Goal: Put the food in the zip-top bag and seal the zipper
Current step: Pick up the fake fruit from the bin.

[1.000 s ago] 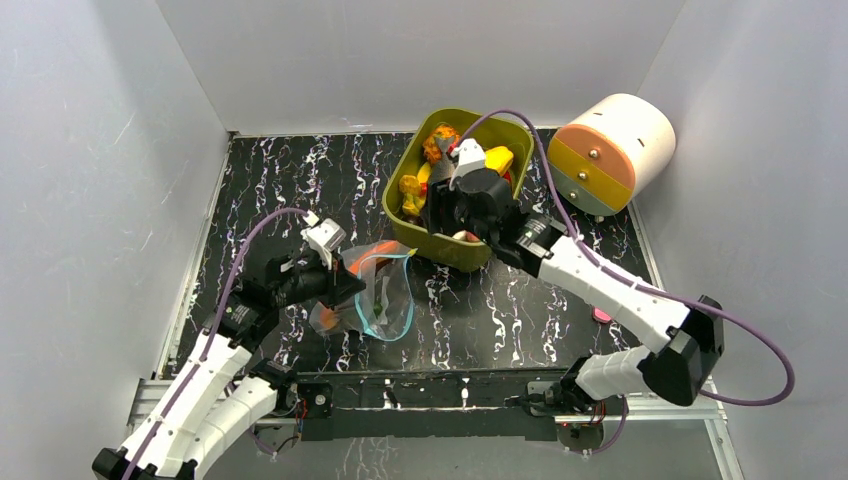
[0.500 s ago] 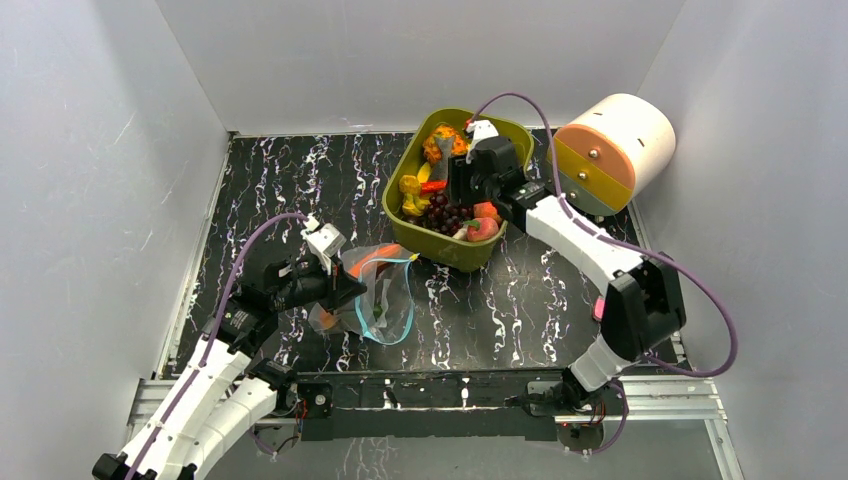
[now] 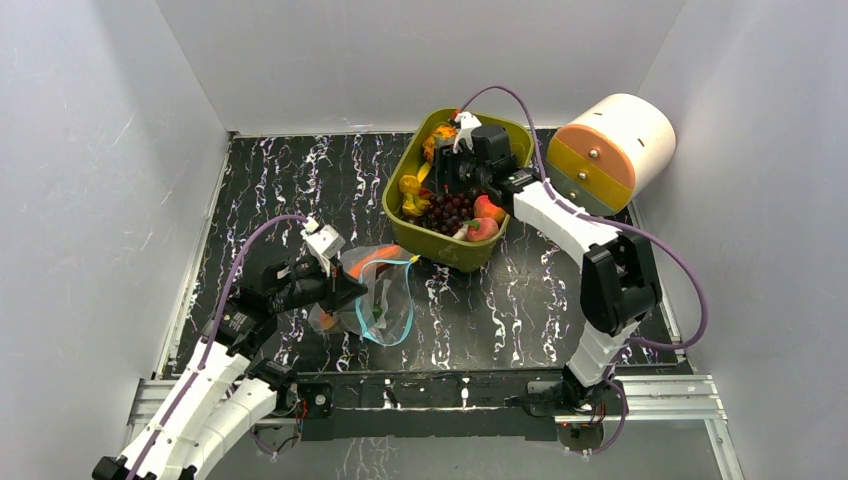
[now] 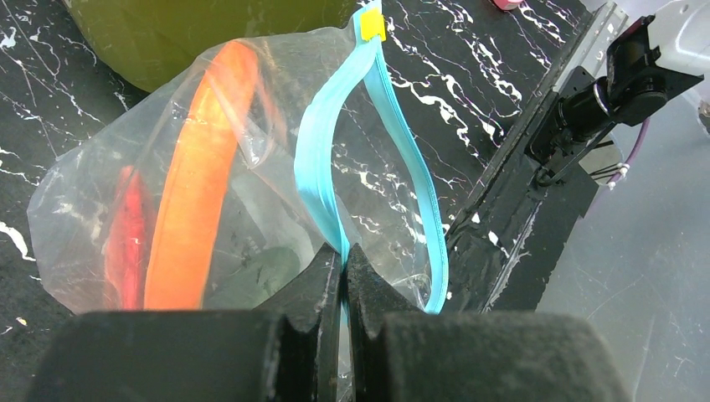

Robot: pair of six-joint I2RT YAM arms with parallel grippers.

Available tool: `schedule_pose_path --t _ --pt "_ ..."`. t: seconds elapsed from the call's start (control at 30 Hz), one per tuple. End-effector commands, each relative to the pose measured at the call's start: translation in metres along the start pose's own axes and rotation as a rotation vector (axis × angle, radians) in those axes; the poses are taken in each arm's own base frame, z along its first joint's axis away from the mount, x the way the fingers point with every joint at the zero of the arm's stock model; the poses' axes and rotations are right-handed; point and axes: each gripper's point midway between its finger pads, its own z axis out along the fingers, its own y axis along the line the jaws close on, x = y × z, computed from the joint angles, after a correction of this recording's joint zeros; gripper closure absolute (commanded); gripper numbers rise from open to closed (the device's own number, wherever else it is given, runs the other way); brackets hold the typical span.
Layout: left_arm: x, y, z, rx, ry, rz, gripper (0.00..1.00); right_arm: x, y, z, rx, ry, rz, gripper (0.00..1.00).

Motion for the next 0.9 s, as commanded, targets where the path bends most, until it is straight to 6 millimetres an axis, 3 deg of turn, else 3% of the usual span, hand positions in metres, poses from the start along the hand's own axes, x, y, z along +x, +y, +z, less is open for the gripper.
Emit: schedule_pose_path --t 0.0,0.1,0.53,0.67,0.8,0.87 --pt "-0.007 -0.006 -0.001 0.034 -0.032 0.035 1.00 -0.041 0.018 0.014 -0.094 -0.109 -0.045 0.48" --pt "-0.007 -0.007 -0.003 0.035 -0.039 0.040 1.00 -0.042 0.018 0.027 -0.115 -0.096 -0.046 0.49" --pt "-0.007 -0.006 -0.003 0.029 -0.044 0.045 1.00 -0.009 0.019 0.070 -0.164 0.019 -0.064 0.57" --pt "-0.007 -0.006 -0.003 0.026 -0.043 0.044 1.00 -0.003 0.015 0.072 -0.155 0.033 -0.080 0.71" --pt "-0.006 -0.005 -0.002 0.024 -0.039 0.042 1.00 -0.018 0.029 0.056 -0.205 -0.030 -0.130 0.92" --pt "-0.006 -0.005 -0.002 0.024 -0.039 0.043 1.00 -0.023 0.034 0.051 -0.220 -0.042 -0.135 0.97"
